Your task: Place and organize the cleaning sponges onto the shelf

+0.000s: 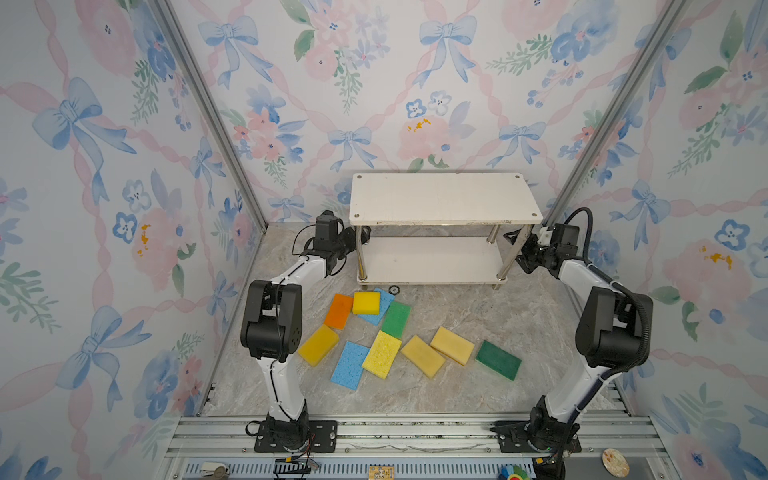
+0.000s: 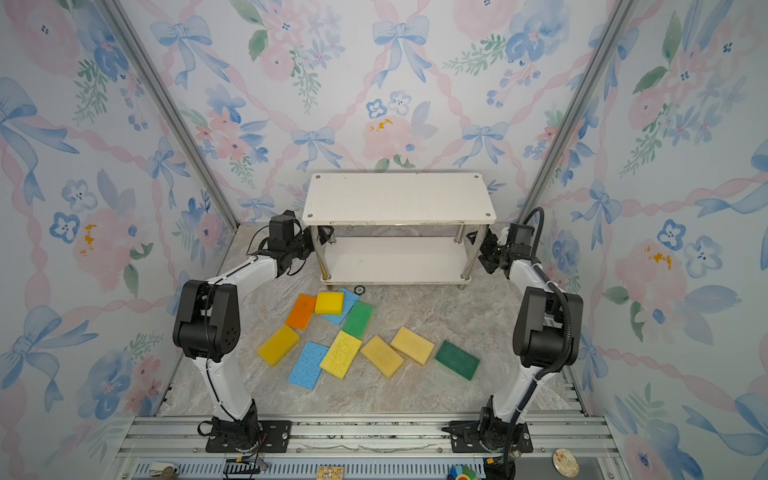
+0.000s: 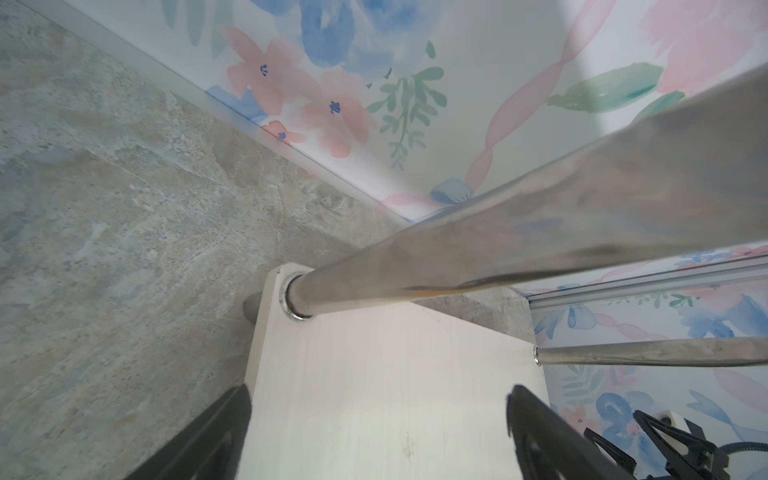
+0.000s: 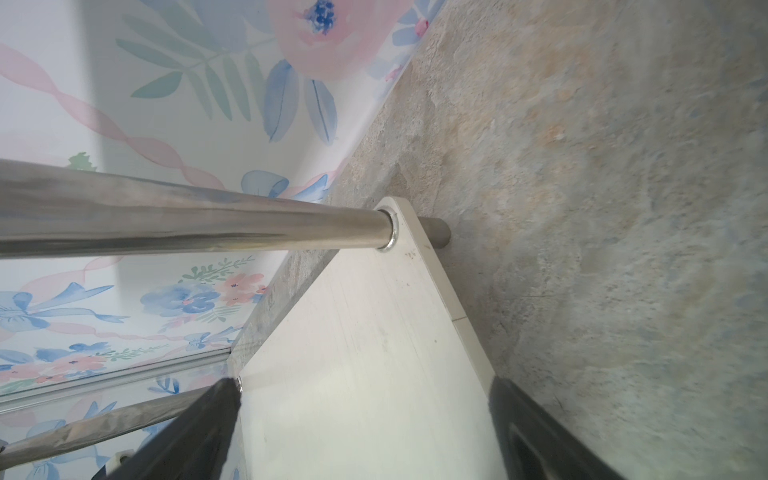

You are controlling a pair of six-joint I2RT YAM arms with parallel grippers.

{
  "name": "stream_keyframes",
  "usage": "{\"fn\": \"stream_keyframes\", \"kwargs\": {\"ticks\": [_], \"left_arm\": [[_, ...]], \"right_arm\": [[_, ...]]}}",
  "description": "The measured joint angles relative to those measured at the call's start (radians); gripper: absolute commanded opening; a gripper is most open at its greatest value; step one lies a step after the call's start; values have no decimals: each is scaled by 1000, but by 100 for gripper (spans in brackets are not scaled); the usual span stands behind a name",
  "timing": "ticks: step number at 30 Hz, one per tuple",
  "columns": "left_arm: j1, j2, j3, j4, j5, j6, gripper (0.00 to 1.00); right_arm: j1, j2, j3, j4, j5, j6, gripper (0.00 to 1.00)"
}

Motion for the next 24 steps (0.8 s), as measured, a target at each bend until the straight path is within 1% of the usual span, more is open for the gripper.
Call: {"fn": "stream_keyframes", "kwargs": {"ticks": [7,11,14,18,24], "left_arm": [[14,-39,-55,0,9,16,98],[43,-41,-66,-1,14,23,98],[80,-41,-67,-4,17,27,98],[124,-53,-69,-16,17,37,98],[168,-121,-119,-23,17,37,98]], "right_arm": [[65,-12,-17,-14,26,-12,97],[74,-12,-21,-37,30,-25,97],[53,-14,-21,-59,33,-31,97],[-7,-34,-23,-91,34,-41,97],[-72,-104,-30,-141,44,-52,97]]}}
